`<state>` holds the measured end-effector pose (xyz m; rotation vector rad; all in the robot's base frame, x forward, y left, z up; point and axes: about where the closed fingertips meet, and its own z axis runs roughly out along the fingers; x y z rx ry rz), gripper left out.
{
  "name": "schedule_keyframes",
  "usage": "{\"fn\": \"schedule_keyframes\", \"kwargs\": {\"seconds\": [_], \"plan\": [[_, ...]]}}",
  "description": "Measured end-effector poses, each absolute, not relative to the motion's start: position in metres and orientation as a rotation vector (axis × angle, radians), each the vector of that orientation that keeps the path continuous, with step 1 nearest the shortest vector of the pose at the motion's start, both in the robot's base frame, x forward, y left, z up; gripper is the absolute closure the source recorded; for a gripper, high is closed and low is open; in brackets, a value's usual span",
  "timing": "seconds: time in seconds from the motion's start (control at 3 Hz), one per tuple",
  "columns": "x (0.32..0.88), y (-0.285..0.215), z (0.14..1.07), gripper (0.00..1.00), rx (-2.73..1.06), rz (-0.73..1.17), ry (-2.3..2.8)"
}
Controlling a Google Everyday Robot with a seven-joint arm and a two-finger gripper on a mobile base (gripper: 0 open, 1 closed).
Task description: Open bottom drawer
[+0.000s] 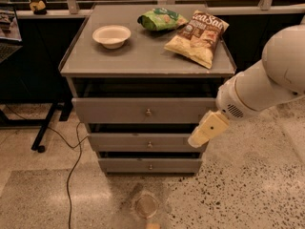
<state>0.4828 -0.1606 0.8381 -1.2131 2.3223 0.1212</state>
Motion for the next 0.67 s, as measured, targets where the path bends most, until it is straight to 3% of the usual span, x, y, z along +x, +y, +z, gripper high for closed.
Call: {"fn": "schedule_keyframes", "kwargs": {"seconds": [0.67], "plan": [[0.485, -0.169, 0.805, 0.0, -1.093, 0.148, 2.357]]}}
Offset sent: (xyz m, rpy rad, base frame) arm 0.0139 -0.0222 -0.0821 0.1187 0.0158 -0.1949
